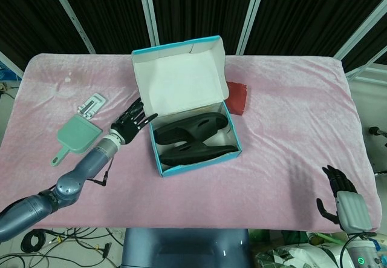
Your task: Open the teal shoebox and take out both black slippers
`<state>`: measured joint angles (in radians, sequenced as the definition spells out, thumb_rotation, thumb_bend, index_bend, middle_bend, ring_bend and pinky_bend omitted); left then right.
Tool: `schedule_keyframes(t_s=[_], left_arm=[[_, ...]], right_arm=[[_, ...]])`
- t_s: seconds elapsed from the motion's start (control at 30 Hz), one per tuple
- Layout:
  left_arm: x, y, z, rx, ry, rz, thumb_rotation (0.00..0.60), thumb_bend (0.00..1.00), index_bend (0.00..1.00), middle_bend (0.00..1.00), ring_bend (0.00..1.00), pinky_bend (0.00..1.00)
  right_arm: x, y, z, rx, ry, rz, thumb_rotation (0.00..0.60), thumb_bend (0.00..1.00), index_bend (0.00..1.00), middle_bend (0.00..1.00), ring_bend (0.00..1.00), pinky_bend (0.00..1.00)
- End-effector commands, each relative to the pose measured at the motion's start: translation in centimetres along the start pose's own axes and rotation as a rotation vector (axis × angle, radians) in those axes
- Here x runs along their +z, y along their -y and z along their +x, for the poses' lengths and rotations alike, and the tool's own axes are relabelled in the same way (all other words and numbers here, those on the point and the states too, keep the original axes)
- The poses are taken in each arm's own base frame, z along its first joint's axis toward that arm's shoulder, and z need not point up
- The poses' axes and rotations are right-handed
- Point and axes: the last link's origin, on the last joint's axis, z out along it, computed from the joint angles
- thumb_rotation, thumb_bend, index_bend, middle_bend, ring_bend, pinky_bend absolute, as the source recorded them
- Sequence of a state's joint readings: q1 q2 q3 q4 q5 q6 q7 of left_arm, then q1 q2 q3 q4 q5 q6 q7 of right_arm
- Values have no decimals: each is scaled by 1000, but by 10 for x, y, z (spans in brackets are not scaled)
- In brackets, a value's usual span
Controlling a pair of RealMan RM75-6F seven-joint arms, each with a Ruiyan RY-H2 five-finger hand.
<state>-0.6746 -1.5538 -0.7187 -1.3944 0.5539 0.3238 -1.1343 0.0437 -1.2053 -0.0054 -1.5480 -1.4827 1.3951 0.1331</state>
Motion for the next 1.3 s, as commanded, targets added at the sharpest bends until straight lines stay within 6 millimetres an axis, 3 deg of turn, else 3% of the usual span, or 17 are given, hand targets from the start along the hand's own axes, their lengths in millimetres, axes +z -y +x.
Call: schedule_keyframes(t_s=[0.03,0.37,0.6,0.63,0.8,0.93,1.07,1.2,1.3], left_arm=[[-8,-11,-3,253,12,-28,600,124,0,68,0,242],[-31,-33,20,822,-19,15,600,0,0,30,0,231],[-40,-41,36,906,-87,19,600,0,0,0,0,184],[-42,-47,47,965,-128,2,600,0,0,0,0,183],[-61,-57,58,1125,-208,-77,600,0,0,9,0,193],[-81,-59,52,1293,-265,-204,600,0,4,86,0,246],[-93,-51,30,1491,-277,-308,600,62,113,158,39,273],[-89,-41,9,1674,-261,-349,600,150,175,198,91,295],[-73,-31,-11,1820,-248,-376,600,169,178,203,103,303]], right_arm=[[0,-1,0,1,1,0,600,361,0,44,0,143],[4,1,-1,7,4,17,600,361,0,44,0,143],[8,3,-2,15,15,30,600,362,0,44,0,143],[9,4,-2,15,12,35,600,363,0,44,0,143],[9,2,0,13,8,29,600,362,0,44,0,143],[10,1,-1,13,13,25,600,362,0,44,0,143],[12,4,-1,9,16,38,600,361,0,44,0,143],[13,7,-1,7,16,49,600,362,0,44,0,143],[12,7,-1,5,15,54,600,362,0,44,0,143]])
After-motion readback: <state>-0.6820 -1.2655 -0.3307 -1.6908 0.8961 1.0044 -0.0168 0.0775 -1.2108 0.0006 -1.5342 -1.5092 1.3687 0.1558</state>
